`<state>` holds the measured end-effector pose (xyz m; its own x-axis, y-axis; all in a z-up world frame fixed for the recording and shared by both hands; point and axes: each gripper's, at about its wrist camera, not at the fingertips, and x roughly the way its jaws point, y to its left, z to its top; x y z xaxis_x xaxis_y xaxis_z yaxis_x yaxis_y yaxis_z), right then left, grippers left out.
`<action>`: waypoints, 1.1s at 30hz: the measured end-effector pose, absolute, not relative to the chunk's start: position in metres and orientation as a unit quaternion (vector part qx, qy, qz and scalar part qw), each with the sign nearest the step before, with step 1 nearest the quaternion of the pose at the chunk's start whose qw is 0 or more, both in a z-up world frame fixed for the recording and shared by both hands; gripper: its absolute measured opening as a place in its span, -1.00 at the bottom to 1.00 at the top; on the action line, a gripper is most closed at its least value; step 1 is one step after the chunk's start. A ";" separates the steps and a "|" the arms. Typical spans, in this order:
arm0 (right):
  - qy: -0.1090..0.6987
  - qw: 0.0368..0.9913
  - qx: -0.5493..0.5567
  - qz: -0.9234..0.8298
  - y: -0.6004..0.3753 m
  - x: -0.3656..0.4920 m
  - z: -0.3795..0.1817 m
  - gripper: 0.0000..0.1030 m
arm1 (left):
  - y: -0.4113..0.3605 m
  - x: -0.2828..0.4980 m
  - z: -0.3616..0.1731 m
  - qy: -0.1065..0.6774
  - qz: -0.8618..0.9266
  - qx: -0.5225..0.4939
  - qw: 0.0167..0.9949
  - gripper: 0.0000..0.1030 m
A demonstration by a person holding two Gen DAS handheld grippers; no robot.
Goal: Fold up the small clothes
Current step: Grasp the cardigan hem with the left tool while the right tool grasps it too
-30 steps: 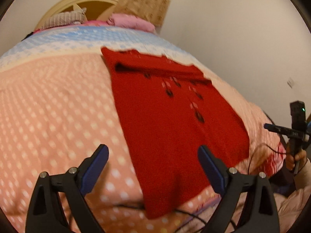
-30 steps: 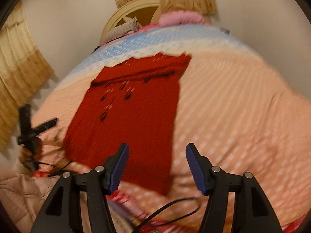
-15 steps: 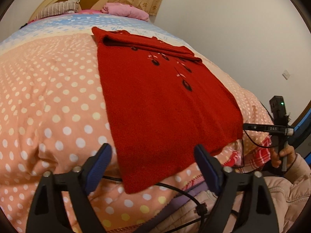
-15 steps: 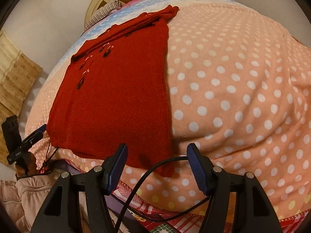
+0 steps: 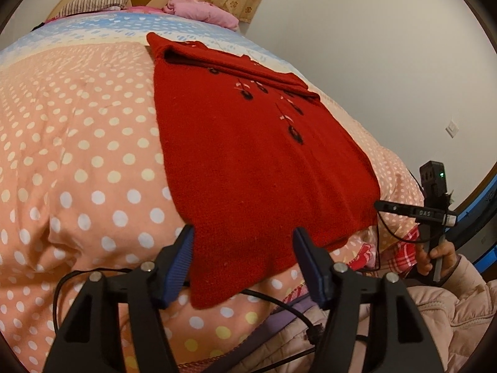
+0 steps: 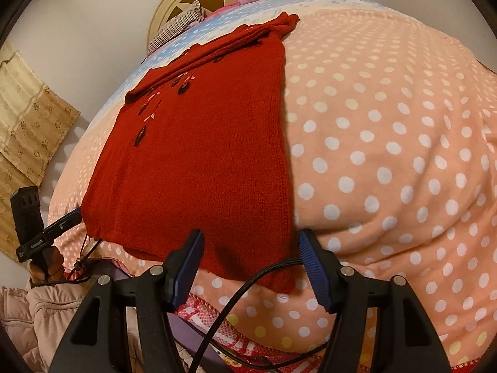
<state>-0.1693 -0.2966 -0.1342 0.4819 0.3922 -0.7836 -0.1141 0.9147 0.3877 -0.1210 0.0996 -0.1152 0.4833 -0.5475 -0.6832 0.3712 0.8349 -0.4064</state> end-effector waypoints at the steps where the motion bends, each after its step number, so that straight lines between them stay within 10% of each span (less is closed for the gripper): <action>1: 0.489 0.848 0.142 0.147 -0.296 -0.168 -0.137 0.24 | 0.099 -0.121 -0.115 0.431 -0.268 -0.101 0.856 0.30; 4: 0.495 0.844 0.144 0.146 -0.295 -0.165 -0.146 0.21 | 0.100 -0.123 -0.116 0.428 -0.267 -0.101 0.858 0.26; 6: 0.499 0.842 0.138 0.152 -0.292 -0.164 -0.149 -0.24 | 0.101 -0.124 -0.116 0.426 -0.265 -0.100 0.860 0.06; 8: 0.508 0.837 0.125 0.161 -0.288 -0.163 -0.150 -0.68 | 0.104 -0.121 -0.118 0.433 -0.265 -0.109 0.855 -0.88; 33: 0.393 0.842 0.331 0.164 -0.317 -0.023 -0.078 -0.83 | 0.119 0.030 -0.076 0.438 -0.225 -0.158 0.856 -0.84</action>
<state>-0.0232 -0.3171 -0.0784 0.6373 0.5366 -0.5531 -0.0165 0.7271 0.6863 0.0295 0.1189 -0.0763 0.5150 -0.5243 -0.6782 0.2469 0.8484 -0.4683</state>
